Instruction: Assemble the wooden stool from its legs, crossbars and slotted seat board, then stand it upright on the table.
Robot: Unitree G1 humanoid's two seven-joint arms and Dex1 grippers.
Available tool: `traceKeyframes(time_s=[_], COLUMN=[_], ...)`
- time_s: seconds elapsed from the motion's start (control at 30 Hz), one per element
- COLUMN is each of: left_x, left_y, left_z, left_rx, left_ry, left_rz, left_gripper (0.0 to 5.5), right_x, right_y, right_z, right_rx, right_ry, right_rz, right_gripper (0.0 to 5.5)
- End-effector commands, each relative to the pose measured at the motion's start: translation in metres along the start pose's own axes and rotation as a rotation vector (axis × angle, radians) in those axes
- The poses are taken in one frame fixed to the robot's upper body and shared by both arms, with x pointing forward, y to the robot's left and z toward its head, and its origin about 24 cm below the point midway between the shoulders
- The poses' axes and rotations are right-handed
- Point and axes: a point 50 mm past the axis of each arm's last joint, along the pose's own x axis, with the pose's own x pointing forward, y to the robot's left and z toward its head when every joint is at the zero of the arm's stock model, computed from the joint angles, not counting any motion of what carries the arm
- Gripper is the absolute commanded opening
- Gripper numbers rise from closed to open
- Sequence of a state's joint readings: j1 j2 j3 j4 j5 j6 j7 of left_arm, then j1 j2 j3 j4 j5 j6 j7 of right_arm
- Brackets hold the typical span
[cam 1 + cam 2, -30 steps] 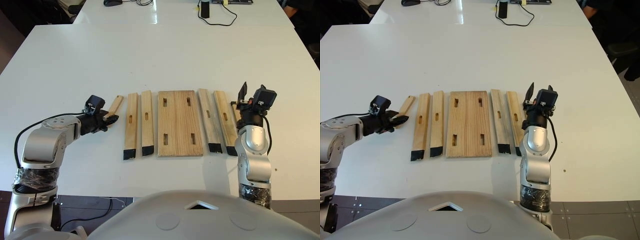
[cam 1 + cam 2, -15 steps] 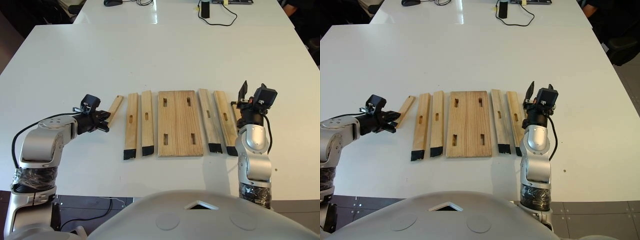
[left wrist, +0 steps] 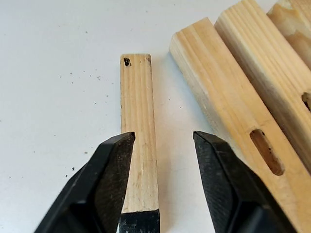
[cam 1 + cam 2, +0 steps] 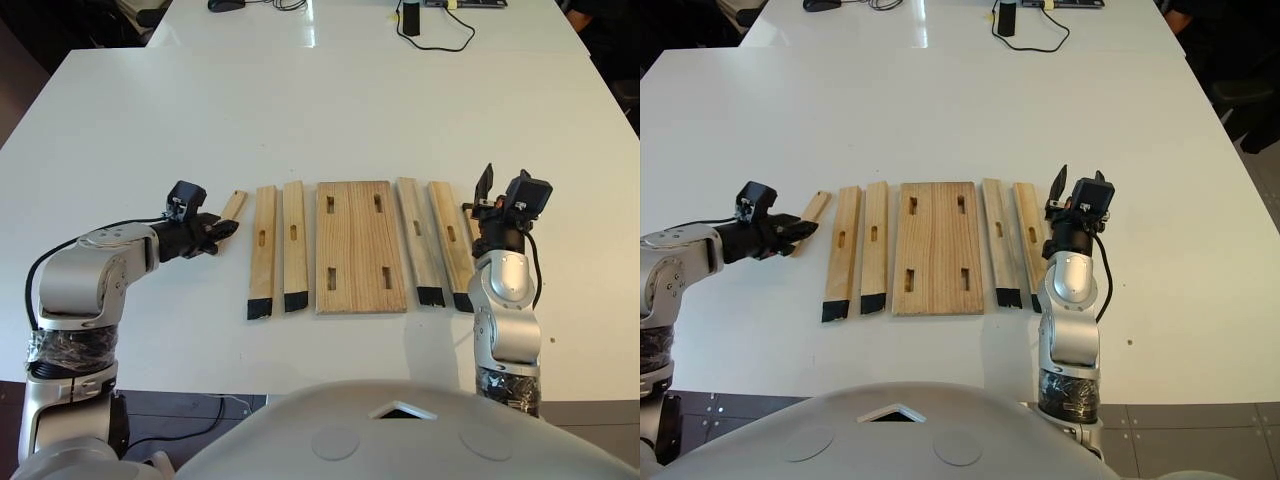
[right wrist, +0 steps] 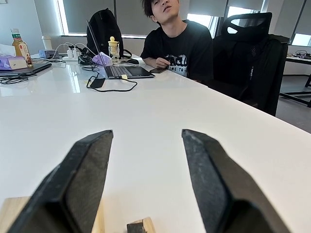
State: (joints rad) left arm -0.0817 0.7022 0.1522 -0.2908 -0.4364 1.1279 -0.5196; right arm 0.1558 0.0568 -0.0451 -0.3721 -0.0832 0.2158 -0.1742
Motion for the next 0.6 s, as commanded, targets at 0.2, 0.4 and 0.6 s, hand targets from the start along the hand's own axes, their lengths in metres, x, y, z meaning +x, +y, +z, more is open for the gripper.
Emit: traceKeyframes(time_s=[0.2, 0.4, 0.6], left_x=[0.0, 0.004, 0.006], left_y=[0.009, 0.01, 0.017], left_z=[-0.001, -0.019, -0.032], left_rx=[0.003, -0.006, 0.007], left_ry=[0.021, 0.089, 0.115], left_rz=[0.053, 0.026, 0.059], left_gripper=[3.44, 3.44, 3.0], right_x=[-0.002, -0.001, 0.0], right_y=[-0.001, -0.001, -0.001], right_z=[-0.005, -0.004, -0.004], right_rx=[-0.005, -0.008, -0.013], right_ry=[0.023, 0.022, 0.022], right_rz=[-0.011, -0.009, -0.003], right_gripper=[2.61, 2.61, 2.61])
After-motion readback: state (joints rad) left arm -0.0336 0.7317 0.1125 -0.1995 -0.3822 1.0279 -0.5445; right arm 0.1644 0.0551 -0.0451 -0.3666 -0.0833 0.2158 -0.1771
